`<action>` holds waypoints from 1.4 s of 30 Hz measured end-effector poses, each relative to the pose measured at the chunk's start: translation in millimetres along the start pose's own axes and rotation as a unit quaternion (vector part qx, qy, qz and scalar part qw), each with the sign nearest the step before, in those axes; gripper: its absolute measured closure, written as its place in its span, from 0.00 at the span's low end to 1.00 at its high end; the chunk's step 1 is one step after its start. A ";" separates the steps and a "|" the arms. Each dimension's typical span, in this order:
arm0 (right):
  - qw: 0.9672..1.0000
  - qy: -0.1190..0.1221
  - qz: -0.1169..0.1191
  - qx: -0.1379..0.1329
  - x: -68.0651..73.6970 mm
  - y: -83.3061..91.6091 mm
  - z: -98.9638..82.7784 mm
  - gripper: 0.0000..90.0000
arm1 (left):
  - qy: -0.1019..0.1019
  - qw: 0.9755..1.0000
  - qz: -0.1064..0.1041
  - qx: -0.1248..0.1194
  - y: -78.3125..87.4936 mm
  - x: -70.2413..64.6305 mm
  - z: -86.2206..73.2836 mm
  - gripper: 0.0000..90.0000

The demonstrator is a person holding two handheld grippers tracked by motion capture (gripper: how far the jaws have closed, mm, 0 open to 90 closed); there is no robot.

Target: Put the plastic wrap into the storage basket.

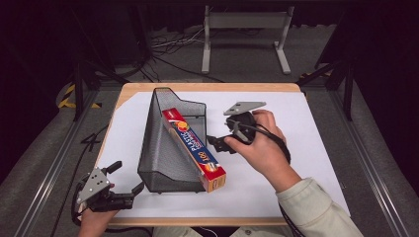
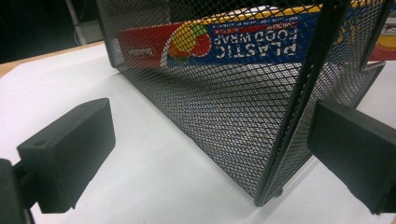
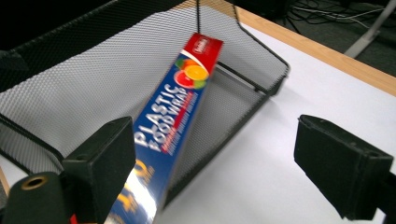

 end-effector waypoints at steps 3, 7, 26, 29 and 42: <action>1.000 -0.004 -0.007 -0.008 -14.1 17.4 -6.4 0.15 | -0.001 1.000 -0.001 0.003 -0.2 0.2 0.1 0.02; 1.000 -0.008 -0.013 -0.011 -29.3 31.3 -14.0 0.15 | -0.001 1.000 0.000 0.004 -0.5 0.2 0.4 0.02; 0.996 -0.018 -0.032 -0.077 -103.6 93.5 -87.1 0.16 | 0.013 1.000 -0.009 0.007 -2.4 0.9 -1.0 0.01; 0.996 -0.013 -0.034 -0.080 -110.3 95.5 -111.5 0.16 | 0.011 1.000 -0.008 0.007 -1.8 1.3 -0.9 0.01; 0.997 -0.018 -0.038 -0.058 -117.9 93.1 -175.7 0.16 | 0.014 1.000 -0.008 0.009 -2.1 2.2 -2.4 0.01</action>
Point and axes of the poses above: each handheld gripper's, and its own axes: y roughly backward along the jaws, z roughly out of its top, x roughly to its left, the point moved 2 cm from there along -y, roughly forward along the jaws, and after that the axes turned 12 degrees about -x, right-handed, at the moved point
